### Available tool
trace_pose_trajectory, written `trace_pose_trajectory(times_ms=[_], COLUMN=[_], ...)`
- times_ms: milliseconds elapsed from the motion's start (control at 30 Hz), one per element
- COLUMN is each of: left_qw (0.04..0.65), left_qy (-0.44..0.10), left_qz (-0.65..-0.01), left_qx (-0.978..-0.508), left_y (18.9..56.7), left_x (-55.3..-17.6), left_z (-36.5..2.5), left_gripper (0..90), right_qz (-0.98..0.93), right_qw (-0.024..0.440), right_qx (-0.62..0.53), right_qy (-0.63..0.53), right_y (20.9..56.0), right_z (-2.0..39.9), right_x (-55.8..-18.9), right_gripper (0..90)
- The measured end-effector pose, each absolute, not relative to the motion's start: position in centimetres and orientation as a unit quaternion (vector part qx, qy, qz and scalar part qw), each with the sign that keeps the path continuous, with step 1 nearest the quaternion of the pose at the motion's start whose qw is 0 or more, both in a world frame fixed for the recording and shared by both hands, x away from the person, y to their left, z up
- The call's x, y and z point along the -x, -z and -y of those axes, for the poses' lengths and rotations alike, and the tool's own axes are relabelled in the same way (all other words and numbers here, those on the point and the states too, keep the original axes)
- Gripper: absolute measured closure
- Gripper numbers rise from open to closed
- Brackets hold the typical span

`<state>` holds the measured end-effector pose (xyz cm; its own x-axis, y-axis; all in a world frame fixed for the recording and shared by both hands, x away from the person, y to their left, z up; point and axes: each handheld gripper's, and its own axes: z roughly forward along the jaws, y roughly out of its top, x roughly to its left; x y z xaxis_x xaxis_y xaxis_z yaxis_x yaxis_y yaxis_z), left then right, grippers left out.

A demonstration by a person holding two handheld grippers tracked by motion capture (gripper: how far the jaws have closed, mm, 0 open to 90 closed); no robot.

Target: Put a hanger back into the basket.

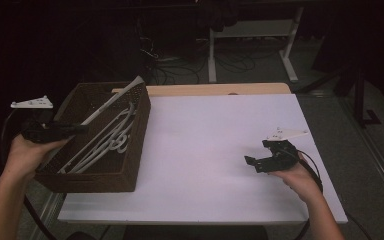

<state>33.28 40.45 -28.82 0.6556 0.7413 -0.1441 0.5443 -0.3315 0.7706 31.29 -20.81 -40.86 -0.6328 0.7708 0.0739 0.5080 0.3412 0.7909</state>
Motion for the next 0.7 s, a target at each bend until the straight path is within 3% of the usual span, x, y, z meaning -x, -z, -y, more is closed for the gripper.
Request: trace_pose_trajectory(times_ms=[300, 700], left_qw=[0.391, 0.353], left_qy=[-0.122, -0.127], left_qz=[-0.414, -0.393], left_qx=[-0.813, -0.840], left_y=[30.8, 31.5], left_x=[-33.6, -34.8], left_z=[-41.8, -40.4], left_gripper=[82.4, 82.4], right_qz=[-0.803, -0.802], right_qw=[0.160, 0.160], right_qx=[-0.399, -0.400], right_qy=[-0.412, -0.413], right_y=[40.9, 40.9], right_z=[20.8, 20.8], right_x=[-31.4, -31.4], right_gripper=[11.2, 11.3])
